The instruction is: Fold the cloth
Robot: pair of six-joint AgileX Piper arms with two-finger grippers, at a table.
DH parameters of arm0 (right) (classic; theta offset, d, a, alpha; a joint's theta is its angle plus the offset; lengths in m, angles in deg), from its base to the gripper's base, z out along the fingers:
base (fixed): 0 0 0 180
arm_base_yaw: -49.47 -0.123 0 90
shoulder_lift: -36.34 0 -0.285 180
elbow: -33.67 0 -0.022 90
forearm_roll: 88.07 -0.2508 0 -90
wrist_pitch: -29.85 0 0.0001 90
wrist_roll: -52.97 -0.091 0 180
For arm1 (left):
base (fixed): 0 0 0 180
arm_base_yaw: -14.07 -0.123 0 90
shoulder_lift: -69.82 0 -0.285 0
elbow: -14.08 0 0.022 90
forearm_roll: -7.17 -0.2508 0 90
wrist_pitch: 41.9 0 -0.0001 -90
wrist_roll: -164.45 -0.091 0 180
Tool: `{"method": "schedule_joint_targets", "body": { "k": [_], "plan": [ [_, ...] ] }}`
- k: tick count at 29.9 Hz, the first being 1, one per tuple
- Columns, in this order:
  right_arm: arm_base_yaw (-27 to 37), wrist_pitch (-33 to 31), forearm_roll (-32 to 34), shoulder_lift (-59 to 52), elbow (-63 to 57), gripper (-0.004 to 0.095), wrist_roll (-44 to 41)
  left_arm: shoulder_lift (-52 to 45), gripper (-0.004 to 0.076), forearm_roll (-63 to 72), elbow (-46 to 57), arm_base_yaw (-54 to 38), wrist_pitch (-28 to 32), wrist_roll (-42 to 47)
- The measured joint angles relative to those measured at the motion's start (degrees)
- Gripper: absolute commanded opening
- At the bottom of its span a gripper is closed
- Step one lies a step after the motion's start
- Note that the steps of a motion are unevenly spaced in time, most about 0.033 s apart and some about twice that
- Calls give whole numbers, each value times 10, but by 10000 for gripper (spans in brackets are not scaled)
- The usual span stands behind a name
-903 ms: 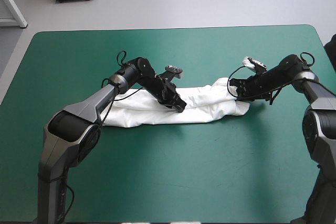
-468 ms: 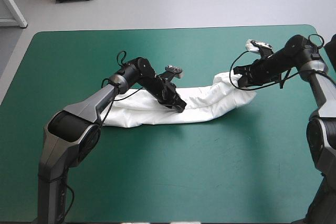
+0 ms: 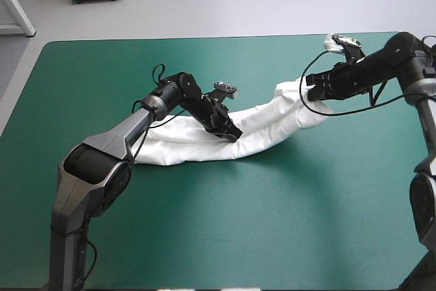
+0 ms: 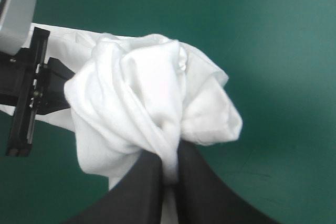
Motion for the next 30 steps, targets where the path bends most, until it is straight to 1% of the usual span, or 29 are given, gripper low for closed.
{"method": "schedule_joint_targets", "body": {
  "k": [5, 13, 15, 19, 22, 26, 30],
  "plan": [
    [0, -2, -13, -12, 0, -12, 5, 1, -22, -2, 0, 0, 2, 1],
    [0, -2, -13, -13, 0, -12, 6, 1, -22, -3, -5, 0, -1, 2],
    [0, -2, -13, -13, 0, -12, 9, 2, -22, -6, -15, 0, -11, 2],
    [0, -2, -13, -13, 0, -12, 11, 5, -22, -13, -67, 0, -56, 3],
    [0, -2, -13, -14, 0, -12, 12, -3, -22, -18, -109, -1, -72, 10],
    [-5, -2, -15, -14, 0, -12, 12, -35, -22, -67, -139, -6, -85, 39],
    [-35, 3, -27, -14, 0, -12, 13, -86, -22, -133, -143, -17, -91, 70]
  ]
}}
